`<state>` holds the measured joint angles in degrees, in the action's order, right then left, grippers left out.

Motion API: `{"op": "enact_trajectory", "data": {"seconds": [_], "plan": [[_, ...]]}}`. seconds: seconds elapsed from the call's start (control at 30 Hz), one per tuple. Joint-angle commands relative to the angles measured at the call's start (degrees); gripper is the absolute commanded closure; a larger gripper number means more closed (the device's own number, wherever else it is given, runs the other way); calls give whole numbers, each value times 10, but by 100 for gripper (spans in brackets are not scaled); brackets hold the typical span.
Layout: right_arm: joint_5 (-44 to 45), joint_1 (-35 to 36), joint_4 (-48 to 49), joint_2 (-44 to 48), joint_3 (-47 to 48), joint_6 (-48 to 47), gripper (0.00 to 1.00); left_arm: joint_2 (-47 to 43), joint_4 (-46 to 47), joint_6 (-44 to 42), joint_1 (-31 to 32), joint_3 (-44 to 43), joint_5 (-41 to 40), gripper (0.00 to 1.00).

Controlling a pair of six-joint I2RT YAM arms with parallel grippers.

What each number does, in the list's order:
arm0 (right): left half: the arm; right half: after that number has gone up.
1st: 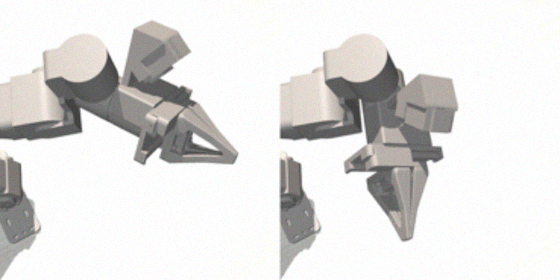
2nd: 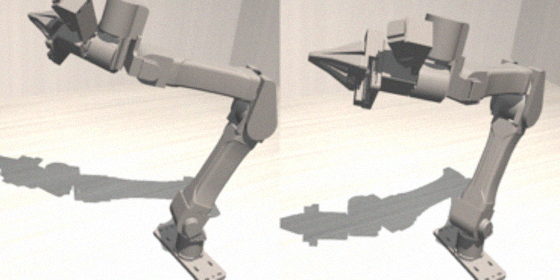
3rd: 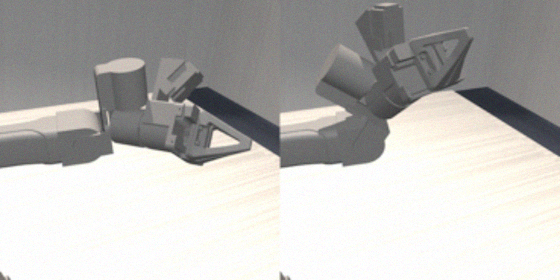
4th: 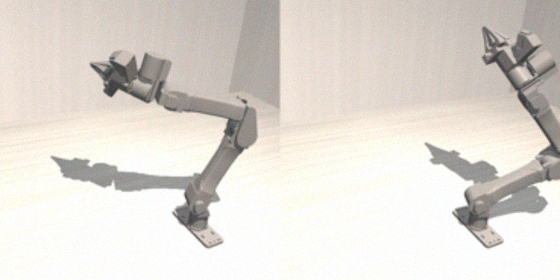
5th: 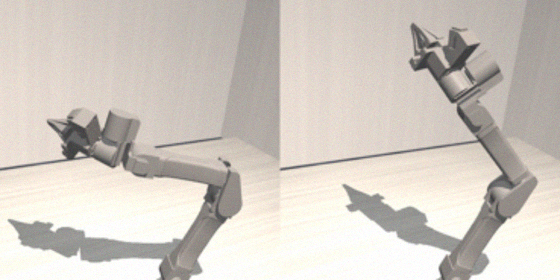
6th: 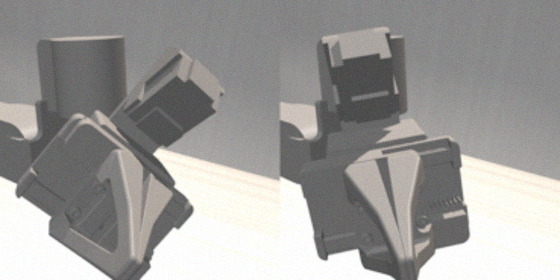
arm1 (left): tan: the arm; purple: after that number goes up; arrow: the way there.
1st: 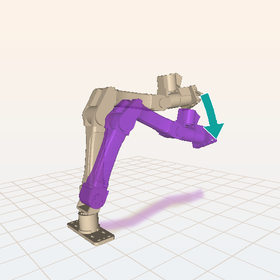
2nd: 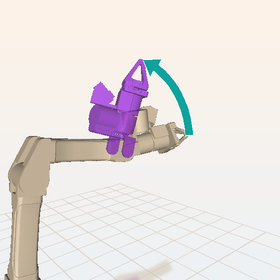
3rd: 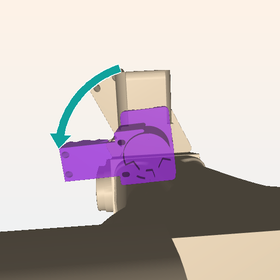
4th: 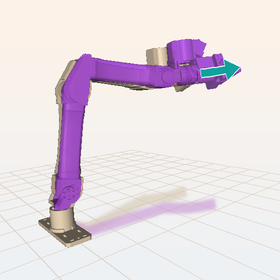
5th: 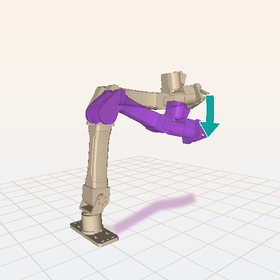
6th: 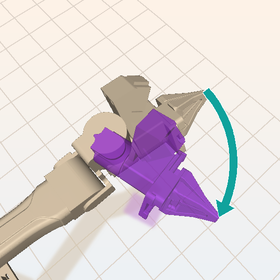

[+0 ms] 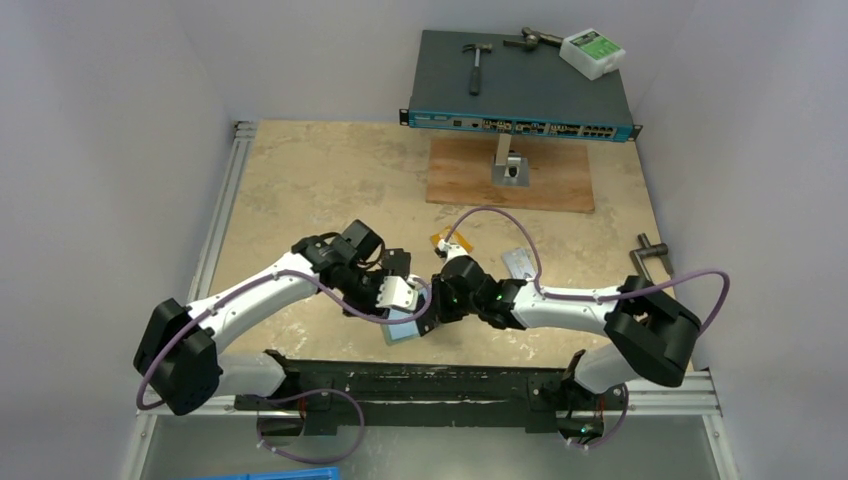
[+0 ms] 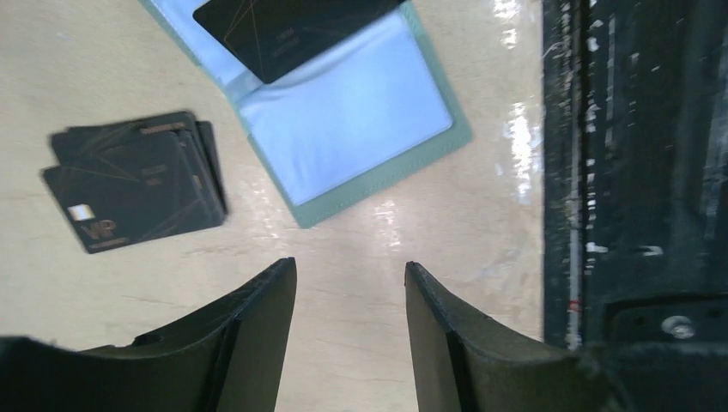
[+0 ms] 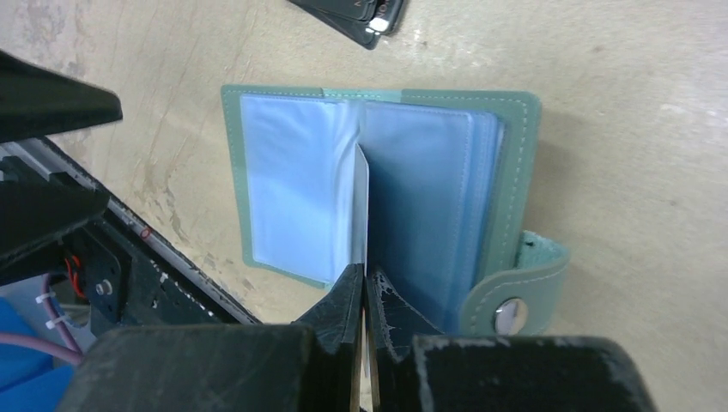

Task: Put the credit cards into the card holder
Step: Insert the credit card into the card holder.

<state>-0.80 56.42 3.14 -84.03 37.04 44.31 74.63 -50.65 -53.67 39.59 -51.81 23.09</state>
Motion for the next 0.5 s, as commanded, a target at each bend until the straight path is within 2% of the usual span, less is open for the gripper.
{"op": "enact_trajectory", "data": {"seconds": [0.0,0.07,0.23,0.47], "plan": [[49,0,-64,38,7,-7,100,-58,88,-101,14,36,-37,50],[37,0,-56,46,3,-6,100,-82,124,-116,18,49,-28,50],[11,0,-38,37,7,0,100,-151,149,-167,52,106,28,47],[14,0,-38,23,23,-9,100,-139,188,-232,99,162,13,47]]}}
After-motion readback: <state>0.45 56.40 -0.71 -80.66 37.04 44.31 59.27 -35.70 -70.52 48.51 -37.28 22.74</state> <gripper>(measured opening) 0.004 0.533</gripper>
